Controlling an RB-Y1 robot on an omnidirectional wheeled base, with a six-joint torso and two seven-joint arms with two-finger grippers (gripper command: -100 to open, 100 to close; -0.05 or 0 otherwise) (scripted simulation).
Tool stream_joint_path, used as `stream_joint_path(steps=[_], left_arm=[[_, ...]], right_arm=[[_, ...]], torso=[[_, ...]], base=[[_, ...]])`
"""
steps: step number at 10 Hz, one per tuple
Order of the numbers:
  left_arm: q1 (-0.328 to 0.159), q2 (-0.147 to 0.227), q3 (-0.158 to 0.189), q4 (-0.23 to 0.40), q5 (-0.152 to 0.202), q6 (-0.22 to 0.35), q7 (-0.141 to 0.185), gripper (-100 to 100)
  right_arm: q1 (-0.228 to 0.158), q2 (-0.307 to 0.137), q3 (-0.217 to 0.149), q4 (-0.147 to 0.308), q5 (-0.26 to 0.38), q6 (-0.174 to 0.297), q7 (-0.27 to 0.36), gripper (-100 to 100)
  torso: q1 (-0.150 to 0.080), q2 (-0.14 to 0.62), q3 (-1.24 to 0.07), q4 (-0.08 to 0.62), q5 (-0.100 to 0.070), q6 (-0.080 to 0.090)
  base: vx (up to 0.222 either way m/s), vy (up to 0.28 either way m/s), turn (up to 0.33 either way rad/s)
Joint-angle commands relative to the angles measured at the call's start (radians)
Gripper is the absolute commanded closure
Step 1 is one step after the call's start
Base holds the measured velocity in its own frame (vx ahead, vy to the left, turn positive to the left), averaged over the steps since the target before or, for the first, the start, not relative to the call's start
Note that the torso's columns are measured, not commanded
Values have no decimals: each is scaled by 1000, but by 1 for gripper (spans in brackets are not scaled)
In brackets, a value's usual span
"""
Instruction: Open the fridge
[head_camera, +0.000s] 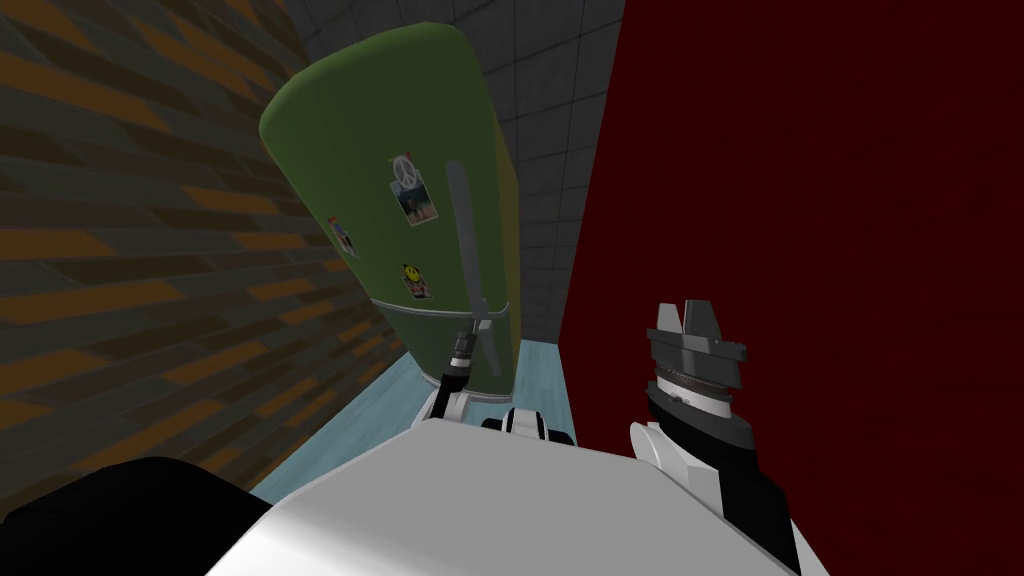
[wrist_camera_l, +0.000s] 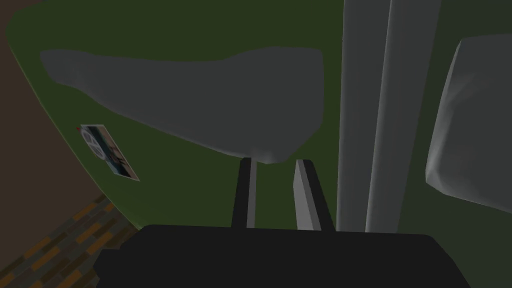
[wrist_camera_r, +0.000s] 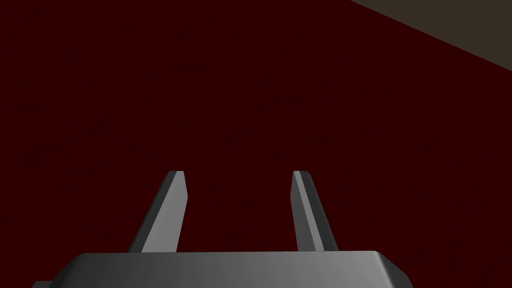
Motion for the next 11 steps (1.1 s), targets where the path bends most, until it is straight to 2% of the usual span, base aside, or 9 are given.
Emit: stream_joint_path(steps=[1, 4, 5, 6, 10, 11], left_arm=[[-1, 56, 1, 1, -2, 2, -2, -100], [-1, 111, 1, -2, -9, 7, -7, -100], [-1, 87, 3, -18, -35, 21, -25, -100], [0, 57, 3, -22, -39, 23, -28, -100], [0, -24, 4, -26, -43, 25, -31, -100], [-1, -10, 4, -25, -43, 25, -30, -100]], right_arm=[[0, 0, 0, 0, 0, 0, 0, 0], [0, 0, 0, 0, 0, 0, 0, 0], [0, 0, 0, 0, 0, 0, 0, 0], [0, 0, 0, 0, 0, 0, 0, 0], [0, 0, 0, 0, 0, 0, 0, 0], [0, 0, 0, 0, 0, 0, 0, 0]], torso=[[0, 1, 0, 0, 0, 0], [-1, 1, 1, 0, 0, 0], [-1, 1, 1, 0, 0, 0], [-3, 1, 1, 0, -1, 0], [1, 0, 0, 0, 0, 0], [0, 0, 0, 0, 0, 0]], base=[[0, 0, 0], [-2, -4, -2], [-13, -45, -28], [-14, -52, -16], [-3, -10, 0], [0, 0, 0]])
